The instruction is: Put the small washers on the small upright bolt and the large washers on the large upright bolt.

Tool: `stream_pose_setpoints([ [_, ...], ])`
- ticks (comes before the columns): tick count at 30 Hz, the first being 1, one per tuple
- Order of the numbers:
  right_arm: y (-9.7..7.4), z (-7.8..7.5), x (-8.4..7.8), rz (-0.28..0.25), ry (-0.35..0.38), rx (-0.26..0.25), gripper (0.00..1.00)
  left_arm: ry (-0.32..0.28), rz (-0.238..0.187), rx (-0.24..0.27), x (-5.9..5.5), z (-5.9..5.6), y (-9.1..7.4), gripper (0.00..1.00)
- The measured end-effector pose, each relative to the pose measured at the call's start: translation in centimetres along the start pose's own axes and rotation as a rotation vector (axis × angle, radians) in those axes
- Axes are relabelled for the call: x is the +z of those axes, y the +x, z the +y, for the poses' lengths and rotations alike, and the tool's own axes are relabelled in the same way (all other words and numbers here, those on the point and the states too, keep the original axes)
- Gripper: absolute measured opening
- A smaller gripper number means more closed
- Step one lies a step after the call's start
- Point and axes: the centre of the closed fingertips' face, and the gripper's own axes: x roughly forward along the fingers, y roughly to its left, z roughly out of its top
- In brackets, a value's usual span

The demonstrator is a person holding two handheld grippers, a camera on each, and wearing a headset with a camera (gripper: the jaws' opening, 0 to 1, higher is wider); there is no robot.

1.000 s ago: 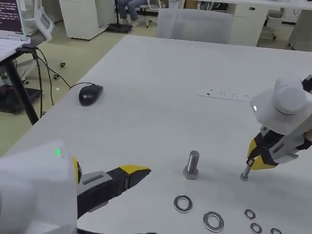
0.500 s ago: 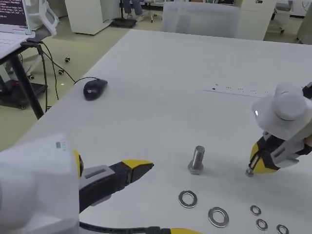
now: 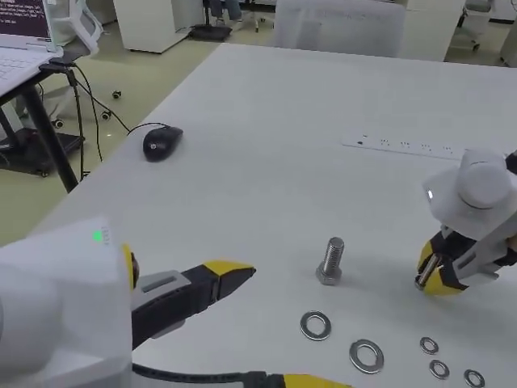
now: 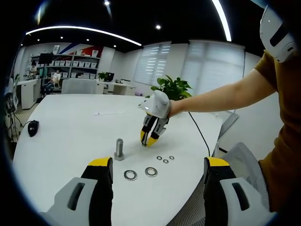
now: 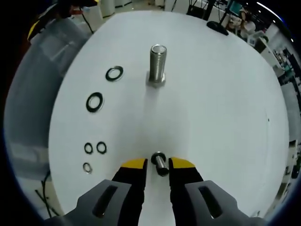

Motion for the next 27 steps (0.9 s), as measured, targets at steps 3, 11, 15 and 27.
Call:
stream_pose_setpoints([
  [3,-0.2,0.0,0.1,-0.014,0.016,-0.007,0.20,0.001,0.003,-0.001,0.0,0.0,0.0,0.79],
  [11,-1.8,0.5,-0.6,-0.018,0.044,-0.040,0.21,0.019,-0.004,-0.009,0.4,-0.2,-0.1,0.79],
  [15,-2.6,1.7,-1.1,-0.025,0.064,-0.056,0.21,0.026,-0.005,-0.015,0.5,-0.5,-0.3,0.79],
  [27,-4.6,5.6,-2.1,-0.031,0.112,-0.093,0.21,0.054,-0.015,-0.079,0.8,-2.7,-0.3,0.78],
])
